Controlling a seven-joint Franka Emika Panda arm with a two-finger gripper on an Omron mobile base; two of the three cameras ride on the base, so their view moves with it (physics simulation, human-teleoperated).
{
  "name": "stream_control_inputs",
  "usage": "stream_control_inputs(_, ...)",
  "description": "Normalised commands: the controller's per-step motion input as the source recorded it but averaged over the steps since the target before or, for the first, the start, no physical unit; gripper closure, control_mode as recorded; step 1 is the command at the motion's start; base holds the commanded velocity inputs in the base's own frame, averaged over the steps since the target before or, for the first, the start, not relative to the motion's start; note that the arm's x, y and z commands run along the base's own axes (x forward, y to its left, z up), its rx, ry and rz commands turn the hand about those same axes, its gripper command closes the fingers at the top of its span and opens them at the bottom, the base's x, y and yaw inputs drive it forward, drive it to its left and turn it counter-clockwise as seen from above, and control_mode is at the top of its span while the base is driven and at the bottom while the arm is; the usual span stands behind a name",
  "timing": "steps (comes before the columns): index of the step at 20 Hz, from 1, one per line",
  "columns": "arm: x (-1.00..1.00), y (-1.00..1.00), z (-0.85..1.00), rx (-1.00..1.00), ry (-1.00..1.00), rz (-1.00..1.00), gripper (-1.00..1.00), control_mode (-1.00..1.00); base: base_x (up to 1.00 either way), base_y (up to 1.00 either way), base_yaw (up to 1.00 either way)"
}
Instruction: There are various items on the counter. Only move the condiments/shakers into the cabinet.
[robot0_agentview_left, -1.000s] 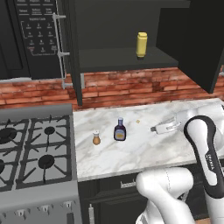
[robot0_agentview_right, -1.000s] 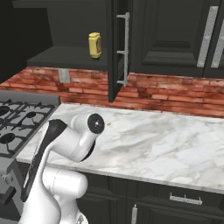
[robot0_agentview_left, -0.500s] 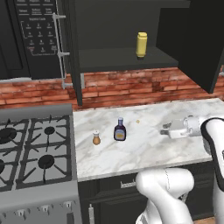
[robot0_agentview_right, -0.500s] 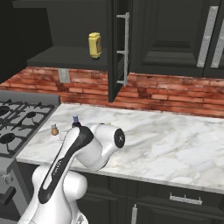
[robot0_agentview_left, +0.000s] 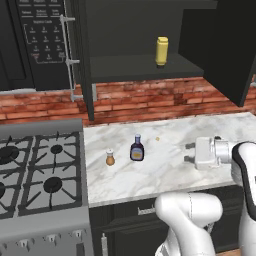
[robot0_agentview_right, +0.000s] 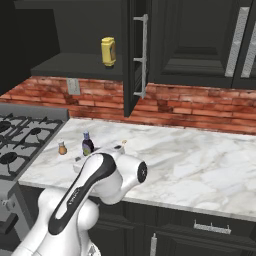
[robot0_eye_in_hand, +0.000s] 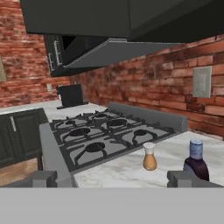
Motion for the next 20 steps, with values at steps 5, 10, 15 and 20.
stream_control_inputs(5, 0.15, 0.00, -0.06, 0.00, 0.00, 0.00, -1.00, -1.00, 0.00, 0.00, 0.00)
stream_control_inputs(10, 0.44, 0.12, -0.32, -0.01, 0.01, 0.00, -1.00, -1.00, 0.00, 0.00, 0.00)
stream_control_inputs(15, 0.43, 0.00, -0.15, 0.00, 0.00, 0.00, -1.00, -1.00, 0.00, 0.00, 0.00)
stream_control_inputs(20, 0.49, 0.00, -0.07, 0.00, 0.00, 0.01, -1.00, -1.00, 0.00, 0.00, 0.00)
